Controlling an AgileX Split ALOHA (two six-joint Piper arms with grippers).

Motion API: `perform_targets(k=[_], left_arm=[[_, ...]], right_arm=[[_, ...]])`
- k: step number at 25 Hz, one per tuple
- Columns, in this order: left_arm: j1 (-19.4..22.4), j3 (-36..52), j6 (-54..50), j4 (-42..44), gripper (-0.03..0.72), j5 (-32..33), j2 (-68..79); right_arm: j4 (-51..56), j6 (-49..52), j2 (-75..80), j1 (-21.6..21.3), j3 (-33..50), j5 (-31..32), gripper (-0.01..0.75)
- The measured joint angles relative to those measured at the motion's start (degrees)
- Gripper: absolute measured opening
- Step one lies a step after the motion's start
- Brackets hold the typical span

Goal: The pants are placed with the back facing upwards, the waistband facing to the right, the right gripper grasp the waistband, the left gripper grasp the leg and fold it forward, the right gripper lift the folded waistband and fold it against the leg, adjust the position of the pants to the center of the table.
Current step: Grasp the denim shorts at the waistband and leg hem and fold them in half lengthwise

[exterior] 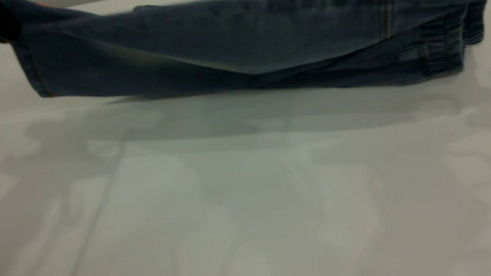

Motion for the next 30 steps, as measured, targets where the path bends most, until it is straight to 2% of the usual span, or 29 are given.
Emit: perform_targets(k=[5, 10, 14, 20, 25, 30], left_arm=[[-0.2, -5.6, 0.1, 0.0, 0.023, -3.3, 7.5], [-1.3, -11.8, 1.5, 0.0, 0.023, -6.6, 14.5], [-4.2, -15.8, 3.8, 0.0, 0.023, -12.0, 20.0], [-7.7, -18.9, 8.9, 0.0, 0.023, -21.9, 27.1], [-7.9, -19.1, 12.2, 0.0, 0.023, -31.1, 30.9], [-7.9, -19.2, 12.9, 0.6, 0.023, -38.9, 32.3]], right_arm=[[8.3, -9.1, 6.3, 0.0, -2.1, -0.3, 0.036], [11.7, -13.0, 10.4, 0.0, -6.0, -0.5, 0.036], [18.6, -23.1, 14.6, 0.0, -7.5, -1.3, 0.036], [19.9, -31.5, 19.4, 0.0, -11.1, -1.7, 0.037], [19.9, -32.1, 21.7, 0.0, -14.9, -2.4, 0.038], [19.9, -24.4, 22.9, 0.0, -19.4, -5.0, 0.041]])
